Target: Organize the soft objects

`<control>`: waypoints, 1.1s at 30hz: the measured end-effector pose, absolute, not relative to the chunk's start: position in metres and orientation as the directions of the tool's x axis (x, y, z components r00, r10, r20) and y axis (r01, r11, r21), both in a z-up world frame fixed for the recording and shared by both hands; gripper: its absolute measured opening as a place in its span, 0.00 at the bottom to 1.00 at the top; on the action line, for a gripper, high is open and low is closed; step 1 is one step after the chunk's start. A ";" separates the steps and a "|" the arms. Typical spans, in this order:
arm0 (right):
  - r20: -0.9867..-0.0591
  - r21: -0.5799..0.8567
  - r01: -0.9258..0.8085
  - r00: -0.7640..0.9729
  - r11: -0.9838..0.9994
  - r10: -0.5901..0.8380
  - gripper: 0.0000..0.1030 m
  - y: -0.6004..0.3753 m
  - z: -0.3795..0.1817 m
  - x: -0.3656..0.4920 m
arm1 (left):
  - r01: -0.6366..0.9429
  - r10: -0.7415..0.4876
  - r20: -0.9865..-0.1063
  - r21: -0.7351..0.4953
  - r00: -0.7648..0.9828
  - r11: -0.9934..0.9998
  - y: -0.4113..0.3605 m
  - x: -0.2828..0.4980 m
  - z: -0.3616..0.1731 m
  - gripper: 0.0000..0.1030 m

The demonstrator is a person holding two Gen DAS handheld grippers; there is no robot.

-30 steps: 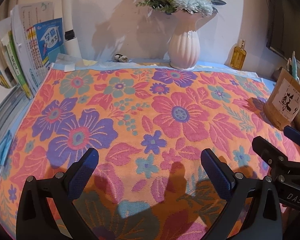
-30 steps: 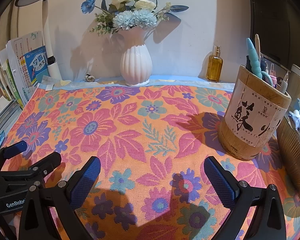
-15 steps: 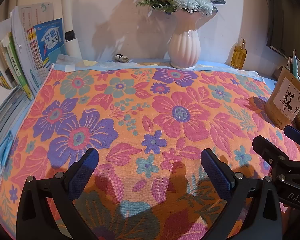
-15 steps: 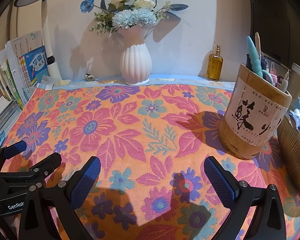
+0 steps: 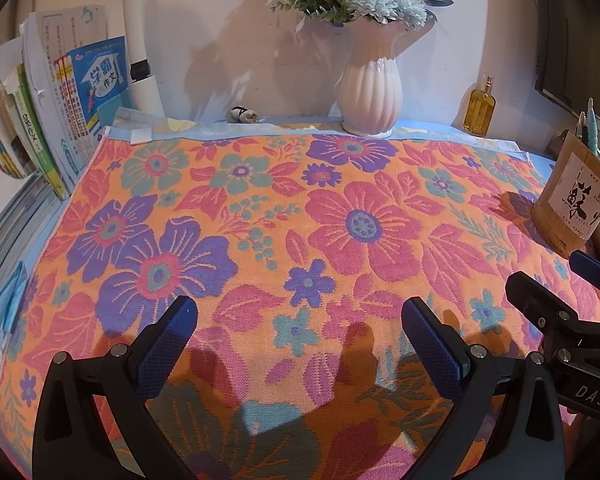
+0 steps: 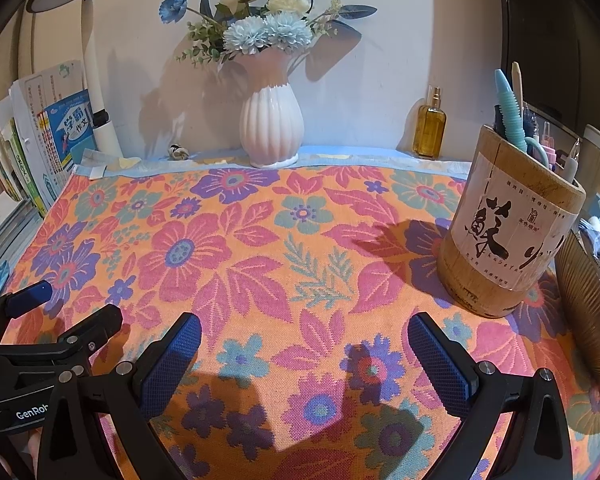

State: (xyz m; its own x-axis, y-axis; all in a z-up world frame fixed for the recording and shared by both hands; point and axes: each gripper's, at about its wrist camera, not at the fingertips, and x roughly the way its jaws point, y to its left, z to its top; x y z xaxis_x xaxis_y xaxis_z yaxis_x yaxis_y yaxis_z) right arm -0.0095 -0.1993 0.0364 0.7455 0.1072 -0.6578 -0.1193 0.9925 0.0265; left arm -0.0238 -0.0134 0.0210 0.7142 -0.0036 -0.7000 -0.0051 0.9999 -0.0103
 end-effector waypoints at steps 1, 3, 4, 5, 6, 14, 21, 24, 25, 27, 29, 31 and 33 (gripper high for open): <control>-0.659 0.027 -0.120 0.745 0.992 0.108 1.00 -0.200 0.036 -0.009 | -0.005 -0.004 -0.700 -0.010 0.714 1.000 -0.013 -0.024 0.021 0.99; -0.659 0.028 -0.120 0.744 0.992 0.109 1.00 -0.200 0.035 -0.009 | -0.005 -0.004 -0.700 -0.010 0.714 1.000 -0.014 -0.024 0.021 0.99; -0.659 0.027 -0.120 0.744 0.992 0.107 1.00 -0.200 0.035 -0.009 | -0.006 -0.002 -0.700 -0.009 0.714 1.000 -0.013 -0.024 0.021 0.99; -0.660 0.026 -0.119 0.744 0.993 0.107 1.00 -0.200 0.035 -0.009 | -0.006 -0.002 -0.700 -0.009 0.714 1.000 -0.013 -0.024 0.021 0.99; -0.661 0.026 -0.120 0.743 0.992 0.107 1.00 -0.200 0.036 -0.008 | -0.006 0.000 -0.701 -0.007 0.714 1.000 -0.013 -0.024 0.021 0.99; -0.663 0.027 -0.121 0.741 0.992 0.108 1.00 -0.200 0.035 -0.008 | -0.007 0.000 -0.701 -0.006 0.713 1.000 -0.013 -0.023 0.021 0.99; -0.667 0.026 -0.119 0.738 0.993 0.106 1.00 -0.201 0.034 -0.007 | -0.009 0.005 -0.703 -0.001 0.711 1.000 -0.013 -0.024 0.020 0.99; -0.669 0.025 -0.120 0.736 0.992 0.106 1.00 -0.201 0.033 -0.006 | -0.008 0.006 -0.706 0.000 0.708 1.000 -0.013 -0.022 0.019 0.99; -0.670 0.025 -0.121 0.735 0.992 0.106 1.00 -0.200 0.034 -0.006 | -0.008 0.006 -0.708 0.000 0.706 1.000 -0.013 -0.022 0.019 0.99; -0.671 0.023 -0.122 0.734 0.992 0.106 1.00 -0.200 0.033 -0.006 | -0.008 0.007 -0.711 0.002 0.703 1.000 -0.013 -0.022 0.018 0.99; -0.672 0.021 -0.124 0.733 0.992 0.106 1.00 -0.200 0.034 -0.006 | -0.007 0.007 -0.716 0.003 0.699 1.000 -0.013 -0.020 0.017 0.99; -0.673 0.018 -0.127 0.732 0.992 0.106 1.00 -0.199 0.034 -0.005 | -0.020 0.026 -0.733 0.017 0.680 1.000 -0.013 -0.016 0.014 0.99; -0.678 0.017 -0.127 0.728 0.992 0.105 1.00 -0.199 0.033 -0.004 | -0.057 0.080 -0.769 0.056 0.634 0.997 -0.014 -0.007 0.007 0.99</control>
